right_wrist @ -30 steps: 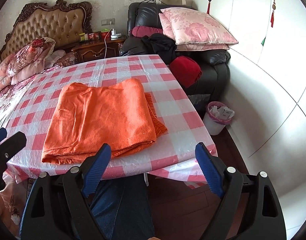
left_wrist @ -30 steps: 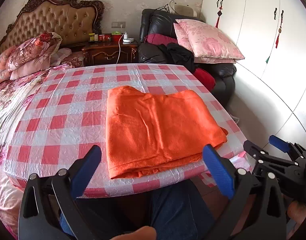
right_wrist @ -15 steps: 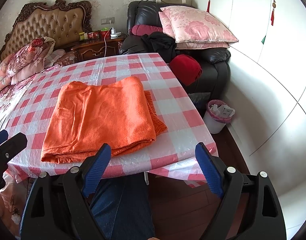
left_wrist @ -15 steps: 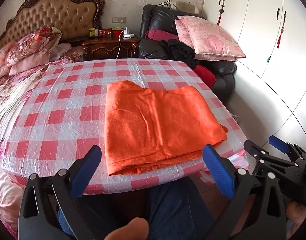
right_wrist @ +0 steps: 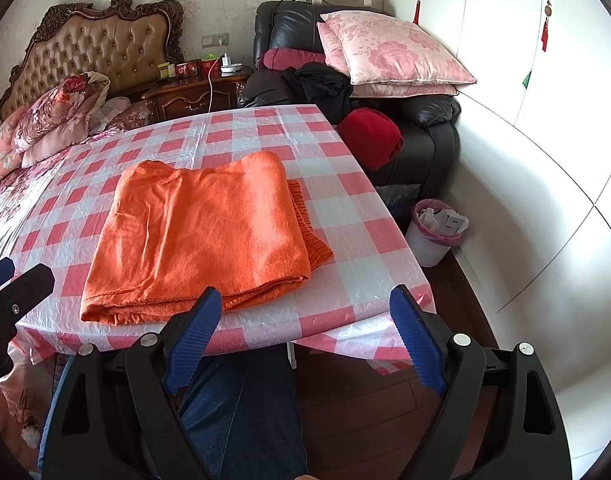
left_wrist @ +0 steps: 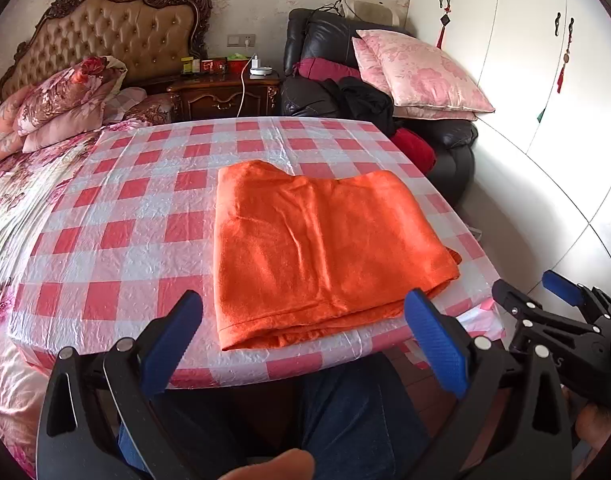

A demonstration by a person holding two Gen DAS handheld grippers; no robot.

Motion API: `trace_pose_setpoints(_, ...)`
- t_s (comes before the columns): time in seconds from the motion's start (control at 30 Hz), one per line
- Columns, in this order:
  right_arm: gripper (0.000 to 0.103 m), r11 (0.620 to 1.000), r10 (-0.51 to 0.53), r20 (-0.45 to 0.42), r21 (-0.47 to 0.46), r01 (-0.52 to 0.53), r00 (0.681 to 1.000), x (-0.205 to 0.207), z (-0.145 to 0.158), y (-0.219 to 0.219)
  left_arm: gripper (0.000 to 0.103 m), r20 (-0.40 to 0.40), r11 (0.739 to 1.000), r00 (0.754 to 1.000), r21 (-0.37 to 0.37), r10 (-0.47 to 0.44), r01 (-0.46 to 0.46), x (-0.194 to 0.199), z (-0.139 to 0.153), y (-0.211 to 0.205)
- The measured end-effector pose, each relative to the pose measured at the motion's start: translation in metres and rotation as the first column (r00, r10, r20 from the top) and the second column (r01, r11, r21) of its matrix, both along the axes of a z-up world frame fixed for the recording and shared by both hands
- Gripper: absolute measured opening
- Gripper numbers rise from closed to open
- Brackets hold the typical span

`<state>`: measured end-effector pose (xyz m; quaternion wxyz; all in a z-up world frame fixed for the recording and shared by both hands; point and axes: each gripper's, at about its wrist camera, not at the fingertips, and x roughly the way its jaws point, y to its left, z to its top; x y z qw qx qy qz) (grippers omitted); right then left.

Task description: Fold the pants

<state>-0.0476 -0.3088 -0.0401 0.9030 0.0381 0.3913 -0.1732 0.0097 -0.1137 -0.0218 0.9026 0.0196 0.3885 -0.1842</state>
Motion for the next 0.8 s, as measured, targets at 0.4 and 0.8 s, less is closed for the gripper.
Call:
trace_pose_setpoints(0.4, 0.083, 1.000, -0.002, -0.003, 0.000, 0.002, 1.000, -0.0002, -0.0017, 0.0002, 0.101, -0.006, 0.999, 1.000, -0.032, -0.005, 0.005, 0.0002, -0.0014, 0.0035)
trace_pose_setpoints(0.8, 0.083, 1.000, -0.002, -0.004, 0.000, 0.002, 1.000, -0.0006, -0.0039, 0.0013, 0.101, 0.003, 0.999, 1.000, -0.035, -0.016, 0.016, -0.0017, 0.0001, 0.0005)
